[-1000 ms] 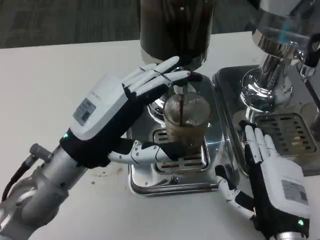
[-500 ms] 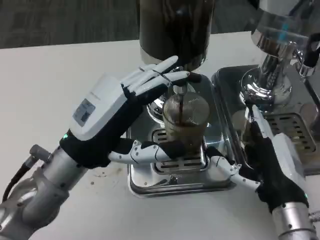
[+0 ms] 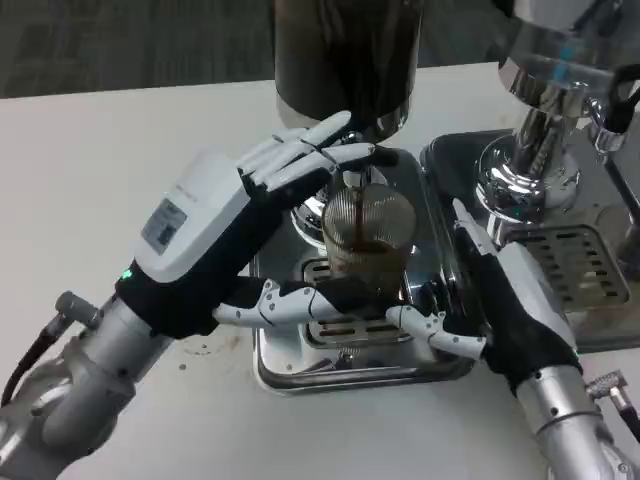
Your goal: Grasp the cup under the faucet to collect the drink, then remove the cup.
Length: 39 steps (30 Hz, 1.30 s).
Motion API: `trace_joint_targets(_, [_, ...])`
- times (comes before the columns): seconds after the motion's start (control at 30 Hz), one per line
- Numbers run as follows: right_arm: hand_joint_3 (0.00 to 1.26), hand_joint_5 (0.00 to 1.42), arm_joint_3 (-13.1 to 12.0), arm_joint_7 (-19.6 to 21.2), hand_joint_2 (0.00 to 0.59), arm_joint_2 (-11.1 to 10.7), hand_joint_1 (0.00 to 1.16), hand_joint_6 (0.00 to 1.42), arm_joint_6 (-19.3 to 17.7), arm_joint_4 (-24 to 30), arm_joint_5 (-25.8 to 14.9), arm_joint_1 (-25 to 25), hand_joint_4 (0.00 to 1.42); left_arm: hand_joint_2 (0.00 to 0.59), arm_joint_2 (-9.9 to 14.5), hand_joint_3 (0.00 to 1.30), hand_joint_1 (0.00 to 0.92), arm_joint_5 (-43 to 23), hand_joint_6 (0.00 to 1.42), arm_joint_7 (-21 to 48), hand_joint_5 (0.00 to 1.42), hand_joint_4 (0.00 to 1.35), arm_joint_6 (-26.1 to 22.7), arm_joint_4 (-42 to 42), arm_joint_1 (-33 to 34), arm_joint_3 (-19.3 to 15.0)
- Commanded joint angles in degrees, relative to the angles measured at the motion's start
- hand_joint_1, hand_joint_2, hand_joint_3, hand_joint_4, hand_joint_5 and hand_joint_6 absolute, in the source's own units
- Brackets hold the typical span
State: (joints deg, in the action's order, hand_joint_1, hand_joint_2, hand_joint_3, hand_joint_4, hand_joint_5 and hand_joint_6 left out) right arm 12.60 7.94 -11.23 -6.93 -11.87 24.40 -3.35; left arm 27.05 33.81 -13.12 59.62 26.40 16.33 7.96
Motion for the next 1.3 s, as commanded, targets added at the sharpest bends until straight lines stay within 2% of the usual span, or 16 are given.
trace_joint_targets(0.03, [0.00,0.00,-0.3,-0.8,0.181,1.1,0.64,0.02,-3.3,-3.7,-2.6,-2.1,0.00,0.164,1.5,0.29,0.000,0.7,0.21,1.0,0.31,0.07,-1.3,1.1,-1.9,0.4])
trace_joint_targets(0.33, [0.00,0.00,-0.5,-1.3,0.182,2.4,0.64,0.02,-6.9,-10.1,-4.8,-6.2,0.00,0.170,1.8,0.30,0.000,0.3,0.21,1.1,0.32,0.07,-1.5,1.0,-2.2,0.2])
trace_joint_targets(0.57, [0.00,0.00,0.6,-1.5,0.179,2.7,0.64,0.02,-8.6,-14.0,-4.1,-8.9,0.00,0.172,1.9,0.30,0.000,0.2,0.21,0.8,0.32,0.07,-2.0,1.0,-2.3,-0.1])
trace_joint_targets(0.83, [0.00,0.00,0.1,-1.8,0.177,3.8,0.63,0.03,-11.6,-19.3,-5.7,-11.0,0.00,0.173,2.0,0.30,0.000,-0.1,0.21,0.7,0.32,0.07,-2.5,1.0,-2.2,-0.4])
trace_joint_targets(1.07, [0.00,0.00,0.4,-1.0,0.181,4.6,0.64,0.04,-13.5,-21.7,-5.3,-12.0,0.00,0.174,1.9,0.30,0.000,-3.3,0.18,0.9,0.29,0.07,-2.5,1.4,-1.7,-1.3])
trace_joint_targets(1.17, [0.00,0.00,0.3,-0.8,0.182,4.8,0.64,0.05,-13.9,-22.5,-5.4,-12.3,0.00,0.176,1.8,0.29,0.000,-4.3,0.12,0.1,0.25,0.07,-2.1,0.7,-1.7,-2.3])
trace_joint_targets(1.3, [0.00,0.00,0.3,-0.5,0.182,4.9,0.64,0.05,-14.2,-23.0,-5.3,-12.5,0.00,0.182,0.8,0.29,0.000,-3.4,0.11,-3.7,0.24,0.08,-0.6,-2.6,-2.8,-5.4])
